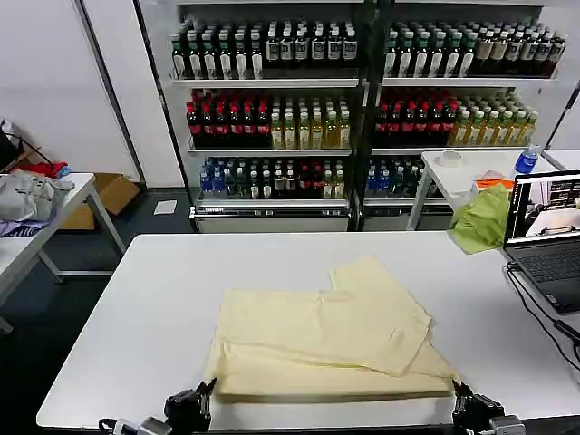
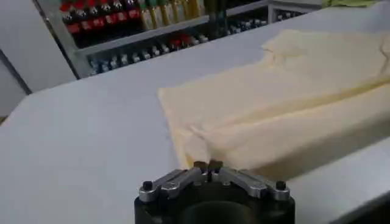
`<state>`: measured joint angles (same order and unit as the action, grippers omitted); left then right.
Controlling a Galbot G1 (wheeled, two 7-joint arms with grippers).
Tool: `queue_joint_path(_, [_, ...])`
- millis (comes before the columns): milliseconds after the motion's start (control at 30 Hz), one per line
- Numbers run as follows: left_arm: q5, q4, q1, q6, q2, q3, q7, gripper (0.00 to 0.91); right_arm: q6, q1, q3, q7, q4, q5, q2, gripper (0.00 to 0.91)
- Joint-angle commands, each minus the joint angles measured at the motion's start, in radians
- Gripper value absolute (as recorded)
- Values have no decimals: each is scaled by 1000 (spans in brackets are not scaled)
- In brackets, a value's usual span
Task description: Fold and organize the clothes.
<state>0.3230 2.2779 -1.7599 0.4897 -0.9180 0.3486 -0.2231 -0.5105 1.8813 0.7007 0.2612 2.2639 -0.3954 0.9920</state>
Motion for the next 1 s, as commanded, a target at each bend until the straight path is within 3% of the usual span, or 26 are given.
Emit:
queue_joint_path(33, [-7, 58, -103, 10, 7, 33, 4, 907, 13, 10, 15, 1, 40, 8, -9, 907])
queue_joint_path(233, [14, 88, -75, 11, 18, 78, 8, 907, 44, -20, 50, 9, 87, -38, -21, 907])
queue_joint_path(400, [102, 63, 64, 8, 27, 108, -8, 907, 12, -191, 11, 35, 49, -107, -44, 907])
queue_joint_path(667, [306, -123, 392, 27, 41, 23, -52, 907, -68, -643, -184, 128, -207, -280, -92, 907])
queue_joint_path(1000, [402, -405, 780, 61, 25, -217, -114, 907, -70, -1077, -485, 150, -570, -327, -62, 907])
